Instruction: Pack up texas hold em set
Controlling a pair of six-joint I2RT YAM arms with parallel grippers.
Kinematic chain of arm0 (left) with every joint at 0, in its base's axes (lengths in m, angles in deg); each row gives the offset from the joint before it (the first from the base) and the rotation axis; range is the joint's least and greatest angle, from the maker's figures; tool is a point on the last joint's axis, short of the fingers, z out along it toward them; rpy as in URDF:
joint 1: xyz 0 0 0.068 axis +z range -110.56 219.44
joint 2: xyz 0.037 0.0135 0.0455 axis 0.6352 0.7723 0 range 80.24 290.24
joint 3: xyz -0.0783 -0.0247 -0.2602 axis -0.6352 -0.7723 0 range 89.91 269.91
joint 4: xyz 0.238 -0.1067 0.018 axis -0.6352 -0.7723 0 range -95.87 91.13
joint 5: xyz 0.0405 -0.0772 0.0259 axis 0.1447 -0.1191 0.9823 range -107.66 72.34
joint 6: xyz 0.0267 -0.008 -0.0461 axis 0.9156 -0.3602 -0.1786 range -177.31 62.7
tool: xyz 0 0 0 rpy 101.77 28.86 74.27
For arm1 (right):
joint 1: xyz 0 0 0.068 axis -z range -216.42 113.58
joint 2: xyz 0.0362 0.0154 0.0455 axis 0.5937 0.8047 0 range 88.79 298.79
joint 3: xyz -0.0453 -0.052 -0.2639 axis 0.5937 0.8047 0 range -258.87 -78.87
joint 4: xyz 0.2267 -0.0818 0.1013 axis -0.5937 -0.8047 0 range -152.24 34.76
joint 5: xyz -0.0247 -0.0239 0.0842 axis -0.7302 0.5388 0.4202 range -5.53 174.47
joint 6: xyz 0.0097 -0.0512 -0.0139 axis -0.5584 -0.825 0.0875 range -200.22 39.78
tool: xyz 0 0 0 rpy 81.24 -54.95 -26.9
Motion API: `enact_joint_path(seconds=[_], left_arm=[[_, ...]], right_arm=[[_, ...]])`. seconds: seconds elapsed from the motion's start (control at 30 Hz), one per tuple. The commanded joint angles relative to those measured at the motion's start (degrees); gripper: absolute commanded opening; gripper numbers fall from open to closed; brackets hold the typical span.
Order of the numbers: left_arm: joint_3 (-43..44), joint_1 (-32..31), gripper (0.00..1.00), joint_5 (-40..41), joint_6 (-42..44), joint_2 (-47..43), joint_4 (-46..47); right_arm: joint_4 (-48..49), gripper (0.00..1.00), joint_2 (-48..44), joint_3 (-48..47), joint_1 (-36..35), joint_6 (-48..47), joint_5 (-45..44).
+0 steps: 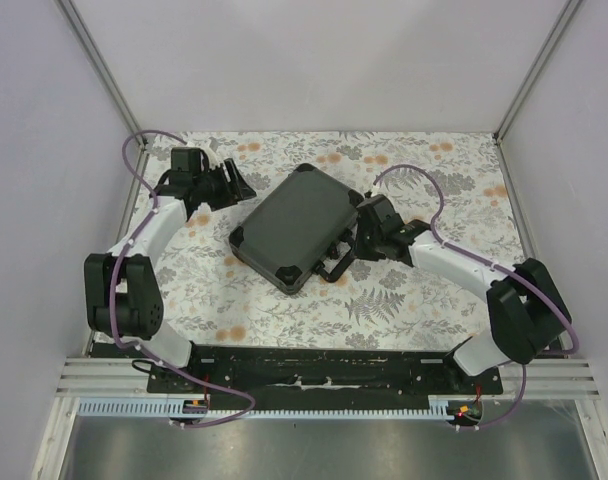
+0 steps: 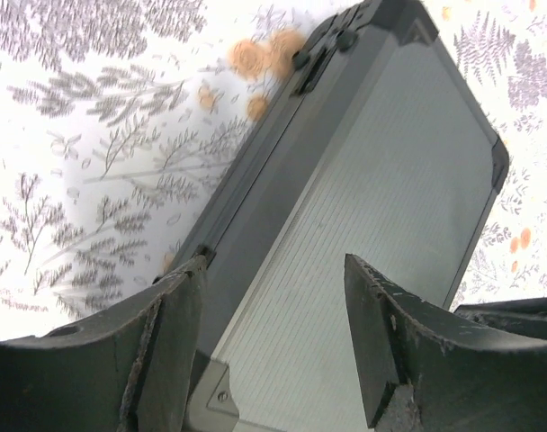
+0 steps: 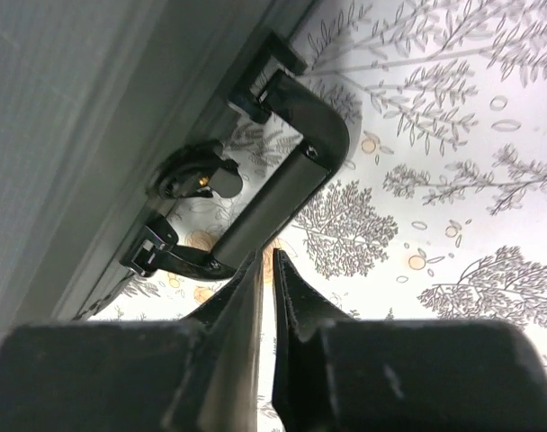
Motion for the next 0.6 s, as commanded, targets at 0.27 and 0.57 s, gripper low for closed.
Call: enact_joint_path(seconds=[0.27, 0.57], left_arm=[[6.5, -0.2, 0.71, -7.7, 5.6, 9.6, -1.3], [8.2, -0.2, 0.67, -4.3, 2.8, 14.7, -0.3]], right_arm=[[5.3, 0.06, 6.0, -0.1, -1.0, 3.9, 5.0], [9.9, 0.04, 9.8, -0.8, -1.3, 5.2, 7.0]])
